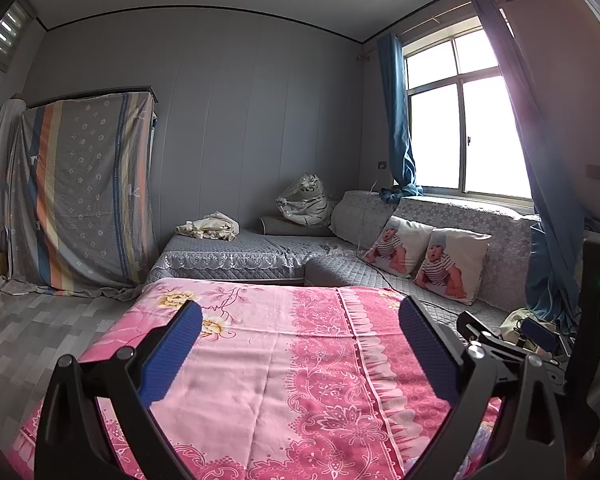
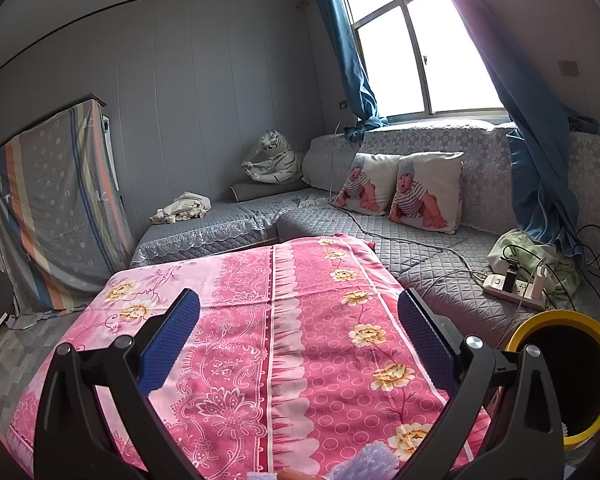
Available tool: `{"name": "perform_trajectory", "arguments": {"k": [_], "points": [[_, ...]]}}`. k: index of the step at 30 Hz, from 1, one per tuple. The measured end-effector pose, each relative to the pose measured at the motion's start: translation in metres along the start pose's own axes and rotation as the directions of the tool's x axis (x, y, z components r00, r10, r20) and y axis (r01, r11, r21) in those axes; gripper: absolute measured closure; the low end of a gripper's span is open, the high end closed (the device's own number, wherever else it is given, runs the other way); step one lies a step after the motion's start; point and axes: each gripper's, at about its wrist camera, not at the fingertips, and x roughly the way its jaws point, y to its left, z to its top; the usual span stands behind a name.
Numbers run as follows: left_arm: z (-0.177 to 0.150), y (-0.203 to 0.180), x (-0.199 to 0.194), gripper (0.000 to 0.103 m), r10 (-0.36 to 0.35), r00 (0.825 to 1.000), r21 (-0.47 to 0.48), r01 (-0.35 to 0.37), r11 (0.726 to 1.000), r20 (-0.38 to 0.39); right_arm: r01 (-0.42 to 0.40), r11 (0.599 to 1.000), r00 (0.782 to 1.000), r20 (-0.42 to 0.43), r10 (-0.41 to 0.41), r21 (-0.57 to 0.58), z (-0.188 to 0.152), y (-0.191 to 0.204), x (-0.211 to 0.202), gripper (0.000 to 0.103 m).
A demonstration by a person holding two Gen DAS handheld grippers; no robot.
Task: Collect trash
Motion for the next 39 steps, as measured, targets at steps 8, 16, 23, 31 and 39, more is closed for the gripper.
{"name": "perform_trajectory", "arguments": {"k": [8, 16, 23, 31, 39], "points": [[0.0002, 0.0009, -0.0021, 0.008, 0.005, 1.0, -0.001, -0.005, 1.0, 0.001, 0.003, 1.0, 1.0, -0.004, -0.003, 0.002, -0.0002, -0.0008, 0.0004, 0.008], [0.0007, 0.0018, -0.003, 0.008, 0.001, 1.0, -0.003, -0.001, 1.0, 0.0, 0.002, 1.0, 1.0, -0.008, -0.002, 0.001, -0.0001, -0.0009, 0.0006, 0.008], [0.0005, 0.002, -0.0037, 0.008, 0.001, 1.0, -0.004, -0.001, 1.0, -0.002, 0.003, 1.0, 1.0, -0.013, -0.003, 0.0, -0.0006, -0.002, 0.002, 0.008], [0.001, 0.0022, -0.0035, 0.008, -0.002, 1.0, -0.005, 0.002, 1.0, -0.005, 0.003, 1.0, 1.0, -0.015, -0.003, 0.0, -0.0009, -0.0018, 0.0021, 0.008], [0.0019, 0.0, -0.0024, 0.008, -0.008, 1.0, -0.004, 0.008, 1.0, -0.008, 0.004, 1.0, 1.0, -0.019, -0.004, 0.0, -0.0017, -0.0023, 0.0027, 0.008]]}}
